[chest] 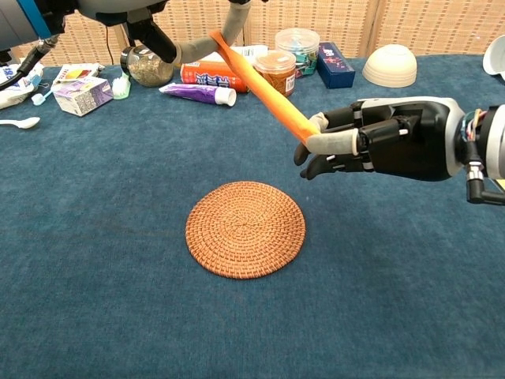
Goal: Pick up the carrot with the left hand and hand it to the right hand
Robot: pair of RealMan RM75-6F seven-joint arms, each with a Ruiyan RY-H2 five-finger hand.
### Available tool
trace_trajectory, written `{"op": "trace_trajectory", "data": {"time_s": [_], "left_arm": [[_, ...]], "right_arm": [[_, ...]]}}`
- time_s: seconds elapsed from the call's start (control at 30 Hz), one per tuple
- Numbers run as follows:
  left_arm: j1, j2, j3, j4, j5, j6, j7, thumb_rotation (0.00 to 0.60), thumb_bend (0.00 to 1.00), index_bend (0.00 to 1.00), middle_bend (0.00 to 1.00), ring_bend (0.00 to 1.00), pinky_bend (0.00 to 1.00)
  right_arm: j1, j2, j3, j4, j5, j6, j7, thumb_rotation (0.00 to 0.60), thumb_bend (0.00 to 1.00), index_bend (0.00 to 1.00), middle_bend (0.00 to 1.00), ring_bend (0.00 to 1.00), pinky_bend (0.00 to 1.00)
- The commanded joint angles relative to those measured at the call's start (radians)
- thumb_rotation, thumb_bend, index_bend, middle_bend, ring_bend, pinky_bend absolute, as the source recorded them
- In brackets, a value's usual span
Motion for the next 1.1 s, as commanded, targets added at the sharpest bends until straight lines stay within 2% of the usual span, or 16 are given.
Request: {"op": "trace_trajectory", "data": {"time_s": [0.03,1.1], "left_arm": [[0.002,0.004,-0.002,0.001,-0.002,0.002,-0.001,0.6,0.46,0.73,0.22,0.14,0.05],[0.048,0.084,-0.009,0.04,-0.026,0.045,-0.064,0.6,0.46,0.73,0.22,0.14,0.05]], "right_arm": [[-0.002,0.004,-0.004,0.0,-0.005,0.003,0.012,0.6,0.6,0.76,0.49,0.47,0.14],[-0.01,0.05,-0.056,0.016,-0.054,0.053,0.088,0.6,0.6,0.76,0.51,0.48,0.14]]}}
